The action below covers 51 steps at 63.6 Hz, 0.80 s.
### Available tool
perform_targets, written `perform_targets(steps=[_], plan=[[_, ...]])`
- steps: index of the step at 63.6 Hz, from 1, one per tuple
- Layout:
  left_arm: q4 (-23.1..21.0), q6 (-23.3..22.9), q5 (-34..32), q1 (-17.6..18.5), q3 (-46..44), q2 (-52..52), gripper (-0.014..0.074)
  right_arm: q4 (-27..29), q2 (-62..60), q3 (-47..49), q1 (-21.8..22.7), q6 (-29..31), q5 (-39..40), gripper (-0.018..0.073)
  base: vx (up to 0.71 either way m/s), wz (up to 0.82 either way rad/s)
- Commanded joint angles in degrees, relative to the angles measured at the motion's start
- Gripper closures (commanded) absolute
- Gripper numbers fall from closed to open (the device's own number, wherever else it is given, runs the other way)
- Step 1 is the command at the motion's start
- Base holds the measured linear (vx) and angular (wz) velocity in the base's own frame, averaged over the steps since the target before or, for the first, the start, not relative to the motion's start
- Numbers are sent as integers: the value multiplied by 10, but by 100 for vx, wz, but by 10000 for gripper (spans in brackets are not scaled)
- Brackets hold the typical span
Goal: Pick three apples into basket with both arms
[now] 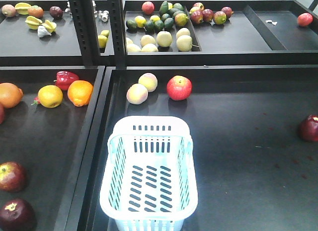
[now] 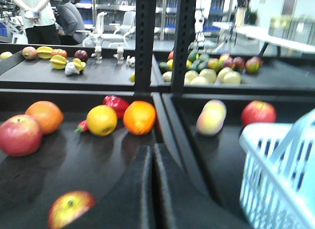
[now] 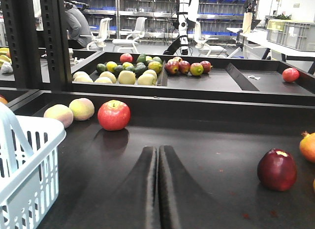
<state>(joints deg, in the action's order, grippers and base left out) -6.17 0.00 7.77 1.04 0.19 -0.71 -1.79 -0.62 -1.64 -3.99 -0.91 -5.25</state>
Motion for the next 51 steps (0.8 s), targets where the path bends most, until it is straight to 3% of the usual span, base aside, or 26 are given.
perform_targets(steps=[1, 15, 27, 32, 51], plan=[[-16, -15, -36, 2, -49, 15, 603, -4, -7, -3, 1, -1, 42, 568, 0, 0], [-17, -22, 17, 2, -186, 192, 603, -4, -7, -3, 1, -1, 42, 568, 0, 0], [14, -21, 186, 2, -303, 370, 603, -4, -7, -3, 1, -1, 42, 568, 0, 0], [37, -21, 206, 2, -307, 397, 603, -4, -7, -3, 1, -1, 42, 568, 0, 0], [41, -15, 234, 2, -308, 415, 596, -4, -7, -3, 1, -1, 42, 568, 0, 0]])
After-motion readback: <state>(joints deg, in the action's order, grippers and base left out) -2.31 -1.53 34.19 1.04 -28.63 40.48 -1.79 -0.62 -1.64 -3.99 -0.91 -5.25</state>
